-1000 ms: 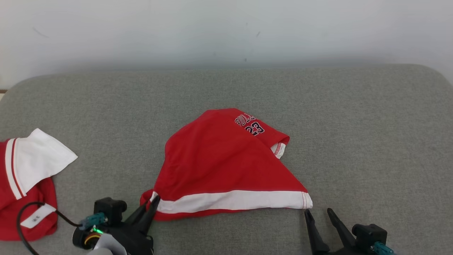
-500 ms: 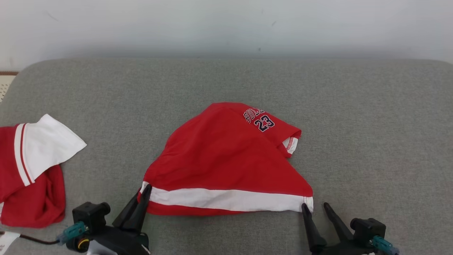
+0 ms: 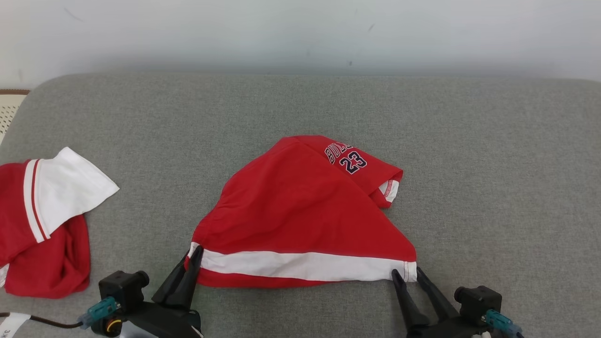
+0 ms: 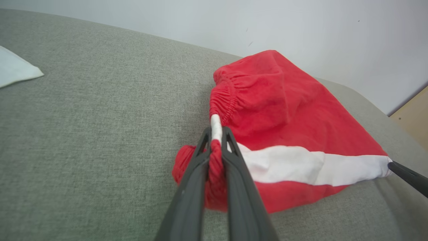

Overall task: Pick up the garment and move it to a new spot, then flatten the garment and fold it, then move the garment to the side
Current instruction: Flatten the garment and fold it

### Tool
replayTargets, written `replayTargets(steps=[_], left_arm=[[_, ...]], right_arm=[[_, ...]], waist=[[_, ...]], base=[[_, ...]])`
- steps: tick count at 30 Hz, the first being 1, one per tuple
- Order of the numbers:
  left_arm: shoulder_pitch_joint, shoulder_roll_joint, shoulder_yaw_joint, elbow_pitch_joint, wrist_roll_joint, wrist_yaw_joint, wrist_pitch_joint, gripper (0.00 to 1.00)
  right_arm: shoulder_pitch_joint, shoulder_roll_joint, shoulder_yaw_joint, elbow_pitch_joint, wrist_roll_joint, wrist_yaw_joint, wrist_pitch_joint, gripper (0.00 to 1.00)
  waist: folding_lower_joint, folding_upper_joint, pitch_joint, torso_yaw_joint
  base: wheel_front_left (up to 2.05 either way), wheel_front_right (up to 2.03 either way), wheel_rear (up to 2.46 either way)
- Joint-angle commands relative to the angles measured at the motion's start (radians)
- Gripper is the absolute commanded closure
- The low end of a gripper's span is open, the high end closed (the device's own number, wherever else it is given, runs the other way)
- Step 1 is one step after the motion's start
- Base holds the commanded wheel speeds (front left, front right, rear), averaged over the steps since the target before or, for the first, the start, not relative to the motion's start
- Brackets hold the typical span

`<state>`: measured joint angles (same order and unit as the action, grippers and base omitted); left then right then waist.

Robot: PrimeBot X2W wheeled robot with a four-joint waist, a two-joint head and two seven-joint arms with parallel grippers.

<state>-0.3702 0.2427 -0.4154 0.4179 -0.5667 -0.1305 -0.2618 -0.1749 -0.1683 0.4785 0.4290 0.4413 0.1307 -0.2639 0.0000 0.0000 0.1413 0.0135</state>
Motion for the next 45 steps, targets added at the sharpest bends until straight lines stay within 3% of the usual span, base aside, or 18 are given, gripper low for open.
replayTargets(steps=[1,3,6,17,25,30,36,41,45], left_arm=[[0.016,-0.001,0.004,-0.002,0.006,0.0,-0.004,1.0],[0.02,-0.002,0.003,0.0,0.004,0.0,-0.004,1.0],[0.031,-0.005,0.003,-0.001,-0.002,0.0,-0.004,1.0],[0.031,-0.004,0.008,-0.025,-0.011,0.0,-0.005,1.0],[-0.03,0.033,0.008,-0.14,-0.001,0.0,-0.005,1.0],[-0.162,0.071,0.017,-0.192,-0.107,0.0,-0.005,1.0],[-0.375,0.105,0.045,-0.113,-0.338,0.001,0.06,1.0],[-0.516,0.07,0.087,0.042,-0.476,0.031,0.209,1.0],[-0.595,0.024,0.074,0.098,-0.534,0.021,0.304,1.0]], right_arm=[[0.005,-0.011,0.006,-0.006,0.012,0.0,-0.001,0.42],[0.009,-0.014,0.014,0.0,0.017,0.0,-0.001,0.61],[0.008,-0.018,0.021,0.01,0.023,0.0,-0.001,1.0],[-0.021,-0.021,0.011,0.009,0.034,0.0,-0.001,1.0],[-0.072,-0.021,-0.081,-0.21,0.013,0.0,-0.001,1.0],[-0.197,-0.053,-0.118,-0.255,0.035,0.0,-0.001,1.0],[-0.382,-0.084,-0.191,-0.219,0.065,-0.001,-0.001,1.0],[-0.512,-0.102,-0.182,-0.171,0.068,-0.003,-0.002,1.0],[-0.577,-0.097,-0.126,-0.134,0.092,-0.001,-0.001,1.0]], waist=[[0.0,0.0,-0.002,0.0],[0.0,0.0,-0.006,0.001],[0.0,0.0,-0.011,0.003],[0.0,0.0,-0.024,0.02],[0.0,0.0,-0.057,0.013],[0.0,0.0,-0.088,0.024],[0.0,0.0,-0.113,0.037],[0.0,0.0,-0.114,0.042],[0.0,0.0,-0.1,0.039]], base=[[0.0,0.0,0.0],[0.0,0.0,0.0],[0.0,0.0,0.0],[0.0,0.0,0.0],[0.0,0.0,0.0],[0.0,0.0,0.0],[0.0,0.0,0.0],[0.0,0.0,0.0],[0.0,0.0,0.0]])
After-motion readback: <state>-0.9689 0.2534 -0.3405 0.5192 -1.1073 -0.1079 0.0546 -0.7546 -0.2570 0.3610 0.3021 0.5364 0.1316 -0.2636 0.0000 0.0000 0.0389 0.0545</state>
